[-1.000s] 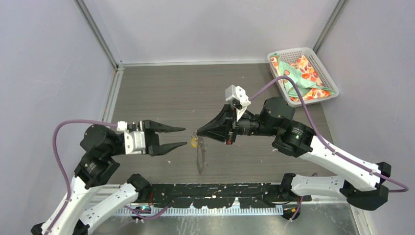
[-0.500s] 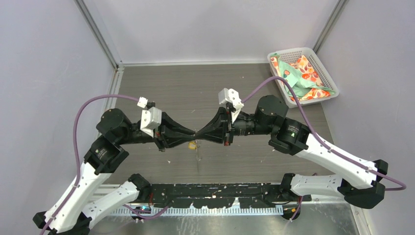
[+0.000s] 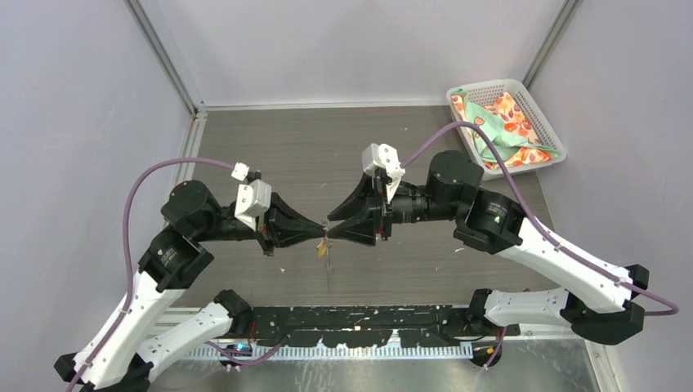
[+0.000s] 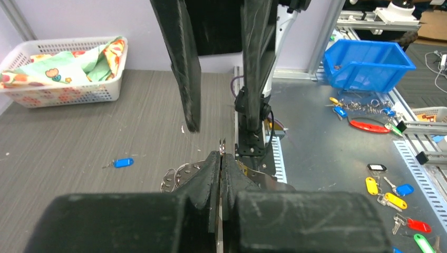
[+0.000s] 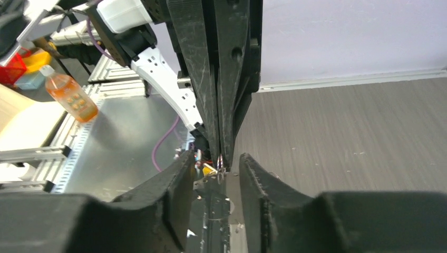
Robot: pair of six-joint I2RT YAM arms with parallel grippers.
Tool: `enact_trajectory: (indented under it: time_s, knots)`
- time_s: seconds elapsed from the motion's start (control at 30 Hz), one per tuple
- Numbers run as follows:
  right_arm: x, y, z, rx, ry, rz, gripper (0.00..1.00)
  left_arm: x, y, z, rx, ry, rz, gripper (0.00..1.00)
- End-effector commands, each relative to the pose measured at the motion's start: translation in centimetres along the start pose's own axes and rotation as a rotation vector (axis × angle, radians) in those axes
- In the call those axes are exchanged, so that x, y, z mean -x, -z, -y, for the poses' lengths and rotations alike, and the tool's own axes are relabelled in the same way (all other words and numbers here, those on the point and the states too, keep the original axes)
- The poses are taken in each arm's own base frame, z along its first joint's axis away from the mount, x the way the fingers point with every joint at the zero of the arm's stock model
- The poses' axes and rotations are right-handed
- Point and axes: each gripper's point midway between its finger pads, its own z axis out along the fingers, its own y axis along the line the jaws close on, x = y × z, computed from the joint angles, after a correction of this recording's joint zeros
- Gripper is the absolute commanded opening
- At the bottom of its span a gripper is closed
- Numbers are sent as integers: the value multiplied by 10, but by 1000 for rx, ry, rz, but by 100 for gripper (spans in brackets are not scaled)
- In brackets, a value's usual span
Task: Put the keys on the keyring
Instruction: Adjust the key on the keyring.
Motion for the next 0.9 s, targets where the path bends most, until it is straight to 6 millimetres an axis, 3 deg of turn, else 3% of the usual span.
enact_trajectory:
  time_s: [0.0, 0.27, 0.5, 0.73, 0.8, 0.87]
  knots:
    - [15, 17, -4, -36, 33, -89, 47, 11, 3, 8, -28, -43, -6, 0]
    - [-24, 26, 9, -41, 12, -481, 43, 2, -2, 8, -94, -33, -91, 0]
    - [-20, 19, 7, -1, 16, -476, 39, -4, -5, 4, -105, -29, -132, 0]
    - [-21, 15, 6, 23, 30, -472, 18, -3, -6, 4, -119, -34, -130, 0]
    - [-23, 14, 6, 24, 26, -479, 17, -2, -6, 5, -123, -37, -124, 0]
    - [-27, 13, 8, 19, 10, -491, 24, -1, -6, 5, -121, -41, -117, 0]
